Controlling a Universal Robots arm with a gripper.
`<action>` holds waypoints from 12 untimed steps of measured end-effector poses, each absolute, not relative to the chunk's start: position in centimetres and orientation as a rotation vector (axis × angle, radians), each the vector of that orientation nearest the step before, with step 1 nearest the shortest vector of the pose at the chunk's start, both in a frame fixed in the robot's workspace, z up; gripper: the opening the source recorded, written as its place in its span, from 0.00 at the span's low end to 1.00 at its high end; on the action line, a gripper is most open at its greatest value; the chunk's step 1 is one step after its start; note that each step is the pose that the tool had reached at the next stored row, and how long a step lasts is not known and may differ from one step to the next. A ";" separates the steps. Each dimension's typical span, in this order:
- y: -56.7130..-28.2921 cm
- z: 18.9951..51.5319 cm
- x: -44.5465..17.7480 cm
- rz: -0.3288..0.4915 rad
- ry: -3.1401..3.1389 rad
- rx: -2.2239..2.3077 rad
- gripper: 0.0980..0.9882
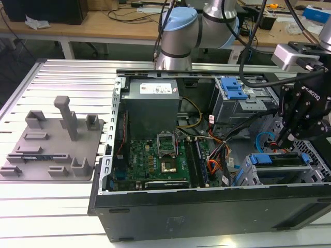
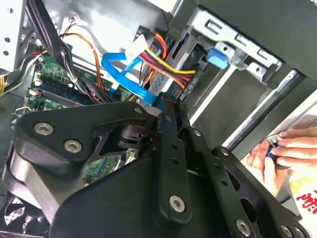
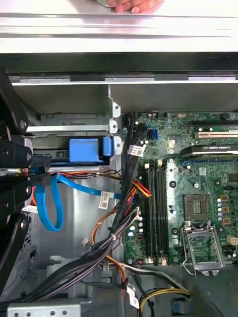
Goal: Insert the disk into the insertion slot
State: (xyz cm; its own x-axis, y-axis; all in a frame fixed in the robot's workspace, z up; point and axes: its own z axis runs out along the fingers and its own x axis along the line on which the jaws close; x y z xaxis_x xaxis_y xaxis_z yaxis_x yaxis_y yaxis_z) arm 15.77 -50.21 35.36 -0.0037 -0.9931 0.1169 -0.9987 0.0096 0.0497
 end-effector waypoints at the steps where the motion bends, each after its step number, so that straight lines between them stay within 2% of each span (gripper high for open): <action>1: -50.2 35.4 15.8 0.072 -2.145 2.130 0.07; 12: -51.2 35.1 16.2 0.028 -2.179 2.126 0.07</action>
State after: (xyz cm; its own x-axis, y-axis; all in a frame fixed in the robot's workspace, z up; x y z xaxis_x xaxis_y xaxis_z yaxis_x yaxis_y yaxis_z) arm 16.18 -51.25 35.05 -0.0223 -0.9964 0.0822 -0.9981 0.0269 0.0548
